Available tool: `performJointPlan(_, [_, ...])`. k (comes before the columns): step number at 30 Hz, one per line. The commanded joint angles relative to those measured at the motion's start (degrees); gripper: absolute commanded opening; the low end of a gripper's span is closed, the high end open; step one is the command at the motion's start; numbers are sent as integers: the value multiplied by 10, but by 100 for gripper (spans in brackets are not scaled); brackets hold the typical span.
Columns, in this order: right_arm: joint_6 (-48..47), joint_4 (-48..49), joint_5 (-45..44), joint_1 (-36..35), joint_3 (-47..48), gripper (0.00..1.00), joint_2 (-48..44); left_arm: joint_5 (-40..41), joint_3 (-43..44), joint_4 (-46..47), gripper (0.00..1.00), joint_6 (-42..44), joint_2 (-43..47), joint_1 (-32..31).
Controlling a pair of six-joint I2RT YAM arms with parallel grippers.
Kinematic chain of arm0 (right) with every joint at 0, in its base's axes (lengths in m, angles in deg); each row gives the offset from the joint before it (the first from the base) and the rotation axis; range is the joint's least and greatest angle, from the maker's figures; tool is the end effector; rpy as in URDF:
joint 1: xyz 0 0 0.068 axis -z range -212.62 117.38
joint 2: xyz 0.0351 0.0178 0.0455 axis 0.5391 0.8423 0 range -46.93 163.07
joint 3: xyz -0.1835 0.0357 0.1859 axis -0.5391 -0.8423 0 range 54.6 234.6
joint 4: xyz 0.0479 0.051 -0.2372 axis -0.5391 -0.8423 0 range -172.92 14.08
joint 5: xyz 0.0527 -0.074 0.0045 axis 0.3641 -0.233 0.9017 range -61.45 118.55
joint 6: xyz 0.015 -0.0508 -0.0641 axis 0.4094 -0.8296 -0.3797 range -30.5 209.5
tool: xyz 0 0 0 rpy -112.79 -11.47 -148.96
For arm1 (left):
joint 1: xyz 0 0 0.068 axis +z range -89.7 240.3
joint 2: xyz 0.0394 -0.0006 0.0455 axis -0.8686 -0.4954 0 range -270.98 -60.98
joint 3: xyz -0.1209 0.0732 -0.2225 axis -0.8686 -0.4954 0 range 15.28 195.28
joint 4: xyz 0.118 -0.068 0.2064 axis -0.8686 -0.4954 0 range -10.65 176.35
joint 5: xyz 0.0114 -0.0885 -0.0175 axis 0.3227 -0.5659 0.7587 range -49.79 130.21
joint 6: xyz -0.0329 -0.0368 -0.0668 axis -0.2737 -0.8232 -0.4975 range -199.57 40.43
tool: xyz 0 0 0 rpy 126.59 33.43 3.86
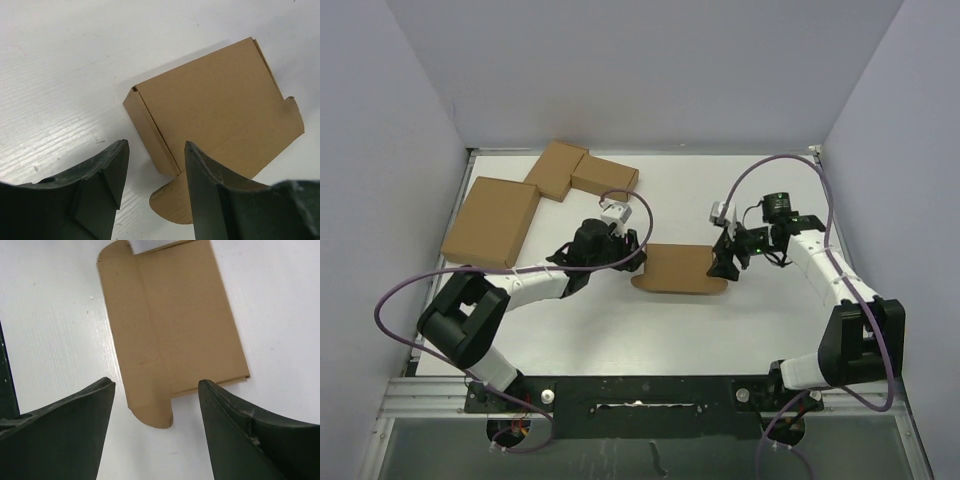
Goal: Fold the paper box
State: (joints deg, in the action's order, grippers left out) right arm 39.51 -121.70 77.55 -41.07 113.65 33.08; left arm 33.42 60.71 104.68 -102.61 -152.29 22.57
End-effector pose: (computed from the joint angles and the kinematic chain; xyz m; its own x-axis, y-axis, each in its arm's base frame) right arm 0.2491 0.0923 0.2261 -0.2846 -0.5504 -0.7849 -0.9475 0.2857 0.1432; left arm 0.2783 -0.2261 0.1772 -0.6069 -0.0218 -0.7945 0.4923 0.7745 -0.3973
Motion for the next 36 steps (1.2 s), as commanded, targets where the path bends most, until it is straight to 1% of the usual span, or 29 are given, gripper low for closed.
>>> performJointPlan(1, [146,56,88,71,27,69,17,-6,-28,57,47,-13,24,11])
performJointPlan(4, [245,98,113,116,20,69,44,2,-54,79,48,-13,46,13])
performJointPlan(8, [333,140,104,139,14,70,77,13,-84,105,52,-13,78,16])
performJointPlan(10, [357,148,105,141,15,70,94,13,-106,134,60,-16,93,18])
performJointPlan(13, [386,163,114,142,13,70,121,4,-156,215,79,-39,107,30])
performJointPlan(14, [395,168,118,143,13,70,130,-3,-172,247,84,-51,107,36])
performJointPlan(15, [406,172,121,144,12,70,142,-13,-187,278,88,-65,105,43])
performJointPlan(17, [420,171,122,145,17,70,165,-41,-200,311,88,-91,97,60])
performJointPlan(19, [427,170,134,146,24,68,189,-59,-200,315,88,-108,88,68])
performJointPlan(21, [432,171,142,145,29,63,208,-68,-198,317,88,-119,78,69])
performJointPlan(23, [438,171,149,147,32,58,227,-74,-197,328,88,-130,66,69])
performJointPlan(31, [447,164,165,150,44,50,280,-84,-193,370,88,-172,12,70])
performJointPlan(36, [459,169,176,161,43,42,304,-86,-184,383,88,-195,-18,70])
